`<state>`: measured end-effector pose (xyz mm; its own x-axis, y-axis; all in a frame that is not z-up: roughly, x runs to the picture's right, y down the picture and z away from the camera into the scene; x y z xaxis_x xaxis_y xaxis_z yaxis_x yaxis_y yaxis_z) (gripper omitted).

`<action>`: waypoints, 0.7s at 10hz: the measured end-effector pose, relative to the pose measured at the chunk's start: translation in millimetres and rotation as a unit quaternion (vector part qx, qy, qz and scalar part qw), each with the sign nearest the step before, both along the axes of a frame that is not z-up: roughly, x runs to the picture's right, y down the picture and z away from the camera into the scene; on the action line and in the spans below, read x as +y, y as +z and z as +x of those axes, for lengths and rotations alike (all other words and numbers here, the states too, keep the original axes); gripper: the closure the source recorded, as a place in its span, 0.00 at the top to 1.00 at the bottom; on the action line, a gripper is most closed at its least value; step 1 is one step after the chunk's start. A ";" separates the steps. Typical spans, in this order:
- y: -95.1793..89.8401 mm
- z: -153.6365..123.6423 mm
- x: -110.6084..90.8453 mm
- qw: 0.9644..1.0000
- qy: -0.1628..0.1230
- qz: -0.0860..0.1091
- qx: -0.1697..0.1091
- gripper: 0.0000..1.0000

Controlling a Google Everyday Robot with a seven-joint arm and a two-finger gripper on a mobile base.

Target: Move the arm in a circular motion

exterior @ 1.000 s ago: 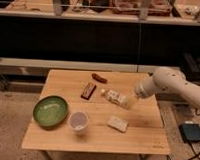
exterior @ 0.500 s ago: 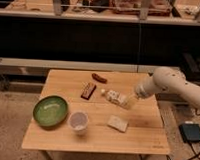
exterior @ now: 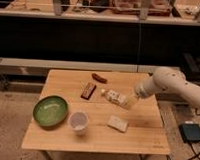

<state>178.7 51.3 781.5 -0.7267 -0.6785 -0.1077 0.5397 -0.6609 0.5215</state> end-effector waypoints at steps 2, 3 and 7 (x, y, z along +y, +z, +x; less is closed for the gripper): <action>0.0 0.0 0.0 1.000 0.000 0.000 0.000 0.80; 0.0 0.0 0.0 1.000 0.000 0.000 0.000 0.80; -9.2 -5.8 -6.8 0.997 -0.074 -0.005 0.014 0.80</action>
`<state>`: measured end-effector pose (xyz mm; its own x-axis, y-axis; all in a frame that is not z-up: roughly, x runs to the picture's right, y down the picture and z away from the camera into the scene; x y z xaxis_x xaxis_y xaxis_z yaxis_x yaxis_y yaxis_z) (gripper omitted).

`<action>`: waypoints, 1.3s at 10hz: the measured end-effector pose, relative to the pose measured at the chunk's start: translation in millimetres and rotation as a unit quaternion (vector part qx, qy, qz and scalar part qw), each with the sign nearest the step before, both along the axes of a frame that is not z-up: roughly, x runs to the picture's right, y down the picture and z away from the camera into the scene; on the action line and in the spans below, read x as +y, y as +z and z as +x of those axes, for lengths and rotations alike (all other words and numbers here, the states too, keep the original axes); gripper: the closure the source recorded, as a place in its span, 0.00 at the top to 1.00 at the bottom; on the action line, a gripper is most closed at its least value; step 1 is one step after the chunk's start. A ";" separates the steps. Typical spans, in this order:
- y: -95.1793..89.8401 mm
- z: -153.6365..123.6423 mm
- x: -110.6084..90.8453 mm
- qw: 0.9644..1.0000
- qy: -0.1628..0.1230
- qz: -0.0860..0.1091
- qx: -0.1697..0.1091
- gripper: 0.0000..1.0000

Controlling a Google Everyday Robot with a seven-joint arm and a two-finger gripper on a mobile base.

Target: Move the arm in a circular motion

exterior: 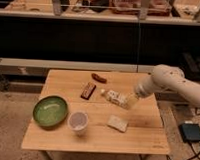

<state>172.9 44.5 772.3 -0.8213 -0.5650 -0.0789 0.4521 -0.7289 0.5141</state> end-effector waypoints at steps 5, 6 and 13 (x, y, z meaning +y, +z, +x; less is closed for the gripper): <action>-49.0 -50.6 -59.0 0.984 -0.169 -0.003 0.049 0.80; -48.9 -51.6 -58.4 0.985 -0.168 -0.004 0.048 0.80; -37.0 -83.7 -33.6 0.980 -0.200 -0.024 0.004 0.80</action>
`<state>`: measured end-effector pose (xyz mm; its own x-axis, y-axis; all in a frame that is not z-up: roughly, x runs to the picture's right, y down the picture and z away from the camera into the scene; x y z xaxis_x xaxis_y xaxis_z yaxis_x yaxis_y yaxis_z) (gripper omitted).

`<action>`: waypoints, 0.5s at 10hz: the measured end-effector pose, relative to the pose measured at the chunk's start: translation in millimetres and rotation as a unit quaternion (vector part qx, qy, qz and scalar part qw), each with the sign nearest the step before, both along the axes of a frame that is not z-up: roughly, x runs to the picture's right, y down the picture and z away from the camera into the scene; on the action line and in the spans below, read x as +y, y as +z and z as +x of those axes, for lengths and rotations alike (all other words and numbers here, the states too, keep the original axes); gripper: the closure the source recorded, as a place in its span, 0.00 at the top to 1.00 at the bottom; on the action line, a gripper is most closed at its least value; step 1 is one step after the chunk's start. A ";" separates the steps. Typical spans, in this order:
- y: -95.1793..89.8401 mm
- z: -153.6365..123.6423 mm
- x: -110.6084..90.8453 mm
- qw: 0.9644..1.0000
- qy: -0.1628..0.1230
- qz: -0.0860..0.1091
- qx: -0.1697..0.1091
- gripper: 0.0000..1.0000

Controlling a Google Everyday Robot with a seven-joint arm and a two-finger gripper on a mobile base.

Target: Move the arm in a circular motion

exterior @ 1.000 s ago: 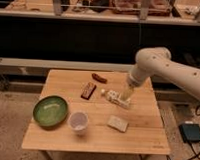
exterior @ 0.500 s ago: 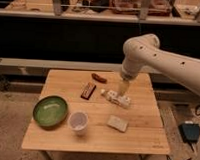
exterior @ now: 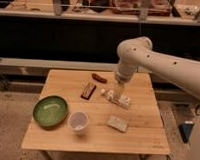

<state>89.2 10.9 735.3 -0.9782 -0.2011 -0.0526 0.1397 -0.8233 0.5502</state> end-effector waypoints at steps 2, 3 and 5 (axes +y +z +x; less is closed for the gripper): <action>11.5 -5.0 7.3 1.000 -0.023 0.004 -0.010 0.80; 13.5 -6.9 10.3 0.999 -0.034 0.004 -0.009 0.80; 16.1 -8.8 22.3 0.999 -0.052 -0.002 -0.004 0.80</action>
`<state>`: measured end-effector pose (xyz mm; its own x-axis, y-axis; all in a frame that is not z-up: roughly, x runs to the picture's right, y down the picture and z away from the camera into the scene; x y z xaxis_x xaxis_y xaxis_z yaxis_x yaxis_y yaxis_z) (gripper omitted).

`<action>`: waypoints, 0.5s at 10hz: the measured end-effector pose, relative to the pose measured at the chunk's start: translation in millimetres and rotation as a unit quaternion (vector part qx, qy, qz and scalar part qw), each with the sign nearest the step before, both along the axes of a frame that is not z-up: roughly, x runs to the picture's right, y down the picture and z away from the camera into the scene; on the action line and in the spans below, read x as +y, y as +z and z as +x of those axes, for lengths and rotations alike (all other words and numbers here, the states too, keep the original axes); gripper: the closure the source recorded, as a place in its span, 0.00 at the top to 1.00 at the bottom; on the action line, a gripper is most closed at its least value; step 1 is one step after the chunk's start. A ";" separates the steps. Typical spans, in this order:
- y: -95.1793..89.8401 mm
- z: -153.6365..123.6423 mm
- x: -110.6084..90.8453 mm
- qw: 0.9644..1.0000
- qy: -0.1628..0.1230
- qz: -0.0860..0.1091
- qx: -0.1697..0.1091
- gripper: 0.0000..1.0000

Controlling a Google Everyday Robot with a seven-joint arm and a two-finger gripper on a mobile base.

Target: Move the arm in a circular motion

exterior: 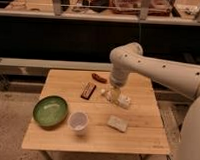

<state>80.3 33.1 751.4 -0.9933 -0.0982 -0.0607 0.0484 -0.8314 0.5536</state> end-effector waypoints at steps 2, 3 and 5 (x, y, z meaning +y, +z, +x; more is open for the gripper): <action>1.1 6.0 -0.3 1.000 0.000 0.002 0.005 0.80; 1.1 3.5 -0.5 1.000 -0.001 0.002 0.004 0.80; 0.7 2.0 -0.1 1.000 0.001 0.002 0.001 0.80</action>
<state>82.3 33.0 752.1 -0.9932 -0.1001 -0.0590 0.0514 -0.8339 0.5495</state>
